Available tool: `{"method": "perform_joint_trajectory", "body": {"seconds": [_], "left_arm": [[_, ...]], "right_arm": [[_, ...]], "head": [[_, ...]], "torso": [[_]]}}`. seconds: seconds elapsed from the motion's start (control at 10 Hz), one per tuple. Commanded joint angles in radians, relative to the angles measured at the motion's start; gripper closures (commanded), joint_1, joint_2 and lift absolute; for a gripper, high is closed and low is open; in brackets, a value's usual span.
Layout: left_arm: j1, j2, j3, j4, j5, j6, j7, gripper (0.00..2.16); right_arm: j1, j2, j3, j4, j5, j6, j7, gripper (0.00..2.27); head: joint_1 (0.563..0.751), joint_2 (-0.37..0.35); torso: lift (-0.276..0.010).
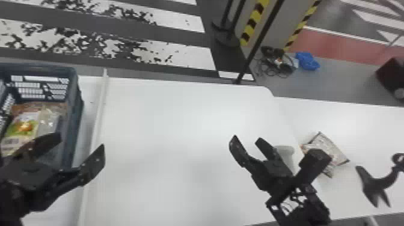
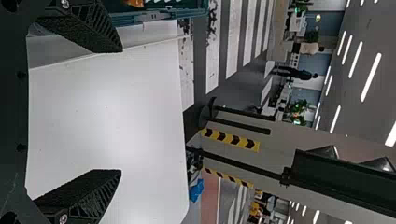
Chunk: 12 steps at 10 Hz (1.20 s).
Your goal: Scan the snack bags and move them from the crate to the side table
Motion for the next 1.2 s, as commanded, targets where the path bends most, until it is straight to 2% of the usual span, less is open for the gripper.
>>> {"method": "perform_joint_trajectory", "body": {"seconds": [0.0, 0.1, 0.2, 0.4, 0.5, 0.6, 0.7, 0.9, 1.0, 1.1], "left_arm": [[0.022, -0.007, 0.015, -0.052, 0.013, 0.012, 0.046, 0.07], [0.032, -0.007, 0.053, -0.102, 0.011, 0.036, 0.052, 0.07], [0.036, -0.007, 0.102, -0.138, 0.011, 0.045, 0.078, 0.08], [0.004, 0.007, 0.210, -0.136, 0.057, 0.048, 0.104, 0.13], [-0.039, 0.013, 0.239, -0.101, 0.068, 0.070, 0.115, 0.13], [-0.117, 0.015, 0.262, -0.039, 0.089, 0.143, 0.115, 0.13], [-0.189, 0.013, 0.266, 0.016, 0.100, 0.165, 0.120, 0.13], [-0.323, 0.006, 0.257, 0.091, 0.106, 0.331, 0.150, 0.14], [-0.384, 0.003, 0.242, 0.137, 0.108, 0.364, 0.183, 0.14], [-0.461, 0.003, 0.220, 0.189, 0.105, 0.487, 0.199, 0.14]], "right_arm": [[-0.011, 0.005, 0.027, -0.002, 0.013, -0.005, -0.006, 0.11], [-0.026, 0.003, 0.030, 0.005, 0.013, 0.001, -0.006, 0.11], [-0.039, 0.000, 0.030, 0.018, 0.009, 0.004, -0.006, 0.11], [-0.048, -0.013, 0.030, 0.032, 0.004, 0.010, -0.003, 0.11], [-0.051, -0.020, 0.029, 0.034, 0.004, 0.016, -0.003, 0.11], [-0.054, -0.023, 0.029, 0.034, 0.007, 0.025, -0.002, 0.11], [-0.057, -0.027, 0.029, 0.034, 0.013, 0.032, 0.000, 0.11], [-0.055, -0.038, 0.029, 0.041, 0.016, 0.035, 0.001, 0.11], [-0.055, -0.047, 0.025, 0.049, 0.015, 0.038, 0.001, 0.11], [-0.058, -0.056, 0.025, 0.060, 0.013, 0.041, 0.001, 0.11]], "head": [[0.695, -0.253], [0.695, -0.219], [0.695, -0.195], [0.695, -0.140], [0.695, -0.101], [0.695, -0.064], [0.695, -0.034], [0.695, -0.004], [0.695, 0.002], [0.695, 0.005]], "torso": [[-0.087], [-0.087], [-0.087], [-0.087], [-0.087], [-0.087], [-0.087], [-0.087], [-0.087], [-0.087]]}}
